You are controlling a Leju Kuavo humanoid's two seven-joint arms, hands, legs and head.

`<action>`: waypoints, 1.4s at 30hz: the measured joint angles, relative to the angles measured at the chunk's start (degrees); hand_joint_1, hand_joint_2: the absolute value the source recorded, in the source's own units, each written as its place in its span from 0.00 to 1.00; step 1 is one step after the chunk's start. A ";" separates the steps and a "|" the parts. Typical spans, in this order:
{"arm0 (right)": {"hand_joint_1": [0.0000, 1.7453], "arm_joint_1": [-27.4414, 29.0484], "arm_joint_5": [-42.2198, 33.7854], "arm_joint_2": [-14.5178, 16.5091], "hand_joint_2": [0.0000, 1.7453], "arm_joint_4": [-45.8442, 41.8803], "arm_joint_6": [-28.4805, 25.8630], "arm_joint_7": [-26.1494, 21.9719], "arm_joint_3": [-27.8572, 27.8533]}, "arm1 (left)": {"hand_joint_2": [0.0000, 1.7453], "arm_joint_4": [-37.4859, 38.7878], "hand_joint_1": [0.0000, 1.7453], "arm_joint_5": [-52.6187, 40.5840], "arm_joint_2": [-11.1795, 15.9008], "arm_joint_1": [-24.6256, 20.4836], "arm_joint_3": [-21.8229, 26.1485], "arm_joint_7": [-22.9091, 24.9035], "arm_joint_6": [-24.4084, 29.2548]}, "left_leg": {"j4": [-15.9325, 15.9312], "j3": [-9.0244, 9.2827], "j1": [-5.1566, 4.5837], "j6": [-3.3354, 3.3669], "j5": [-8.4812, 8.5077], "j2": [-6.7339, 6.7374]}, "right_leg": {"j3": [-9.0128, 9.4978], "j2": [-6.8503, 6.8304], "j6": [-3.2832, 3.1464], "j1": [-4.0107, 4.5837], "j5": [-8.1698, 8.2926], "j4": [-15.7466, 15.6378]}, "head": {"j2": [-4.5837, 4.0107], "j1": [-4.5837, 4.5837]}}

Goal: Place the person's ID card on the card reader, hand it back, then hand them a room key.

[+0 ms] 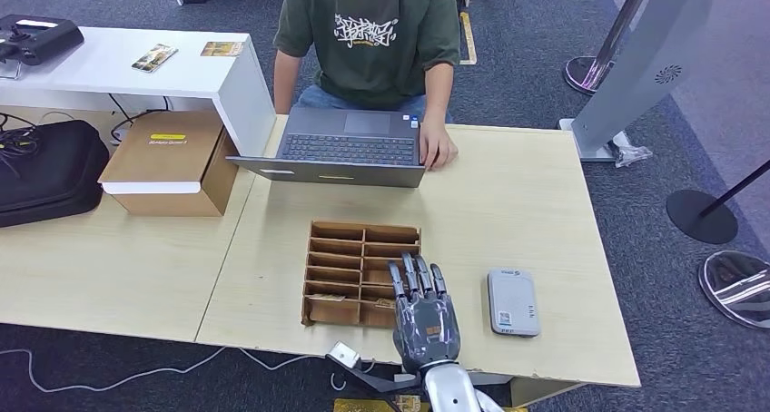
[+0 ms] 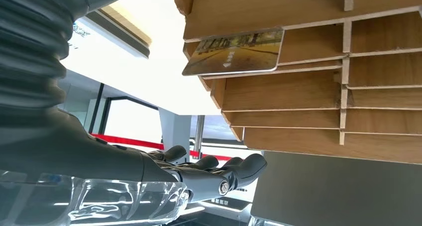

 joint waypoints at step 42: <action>1.00 -0.97 0.00 4.78 1.00 5.23 -0.78 -5.63 -3.85 | 0.00 0.00 0.00 -0.21 -0.11 -0.33 -0.01 0.45 0.12 | 0.00 0.00 0.00 0.00 0.00 0.00 | 0.00 0.00 0.00 0.00 0.00 0.00 | 0.00 0.01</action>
